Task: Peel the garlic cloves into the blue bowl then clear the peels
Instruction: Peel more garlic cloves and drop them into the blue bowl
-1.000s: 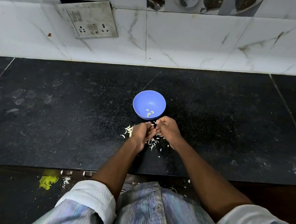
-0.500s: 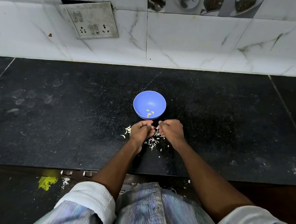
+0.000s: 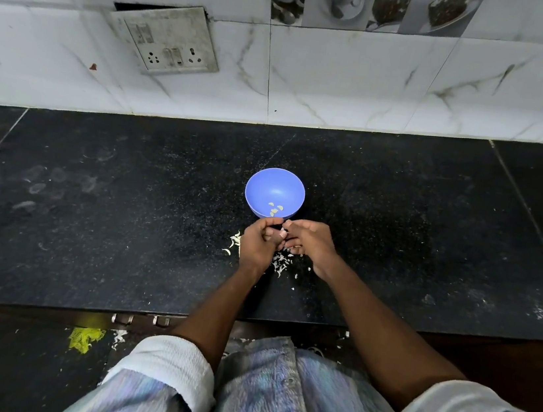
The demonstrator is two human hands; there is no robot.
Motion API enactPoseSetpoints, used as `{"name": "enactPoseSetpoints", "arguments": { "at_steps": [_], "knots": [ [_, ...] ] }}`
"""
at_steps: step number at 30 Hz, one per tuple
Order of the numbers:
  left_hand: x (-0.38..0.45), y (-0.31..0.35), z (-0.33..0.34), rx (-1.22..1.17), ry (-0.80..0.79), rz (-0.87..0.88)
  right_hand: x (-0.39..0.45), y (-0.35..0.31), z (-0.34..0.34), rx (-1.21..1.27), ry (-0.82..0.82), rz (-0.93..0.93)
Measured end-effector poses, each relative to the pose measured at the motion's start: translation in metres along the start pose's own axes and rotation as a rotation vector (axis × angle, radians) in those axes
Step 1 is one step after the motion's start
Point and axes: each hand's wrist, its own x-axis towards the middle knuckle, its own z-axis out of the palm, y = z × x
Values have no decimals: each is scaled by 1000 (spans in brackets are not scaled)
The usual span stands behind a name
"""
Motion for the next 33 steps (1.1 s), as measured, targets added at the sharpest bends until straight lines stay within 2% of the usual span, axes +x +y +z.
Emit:
{"name": "enactPoseSetpoints", "arguments": {
  "at_steps": [6, 10, 20, 26, 33],
  "knots": [
    [-4, 6, -6, 373, -9, 185, -2, 4, -3, 152, -67, 75],
    [-9, 10, -8, 557, -45, 249, 0, 9, -5, 94, -89, 88],
    [-14, 17, -7, 348, 40, 140, -1, 15, -12, 248, -93, 119],
    [-18, 20, -7, 384, 75, 149, -1, 15, -12, 380, -118, 135],
    [-24, 25, -7, 530, 114, 259, 0, 10, -11, 472, -107, 180]
  ]
}}
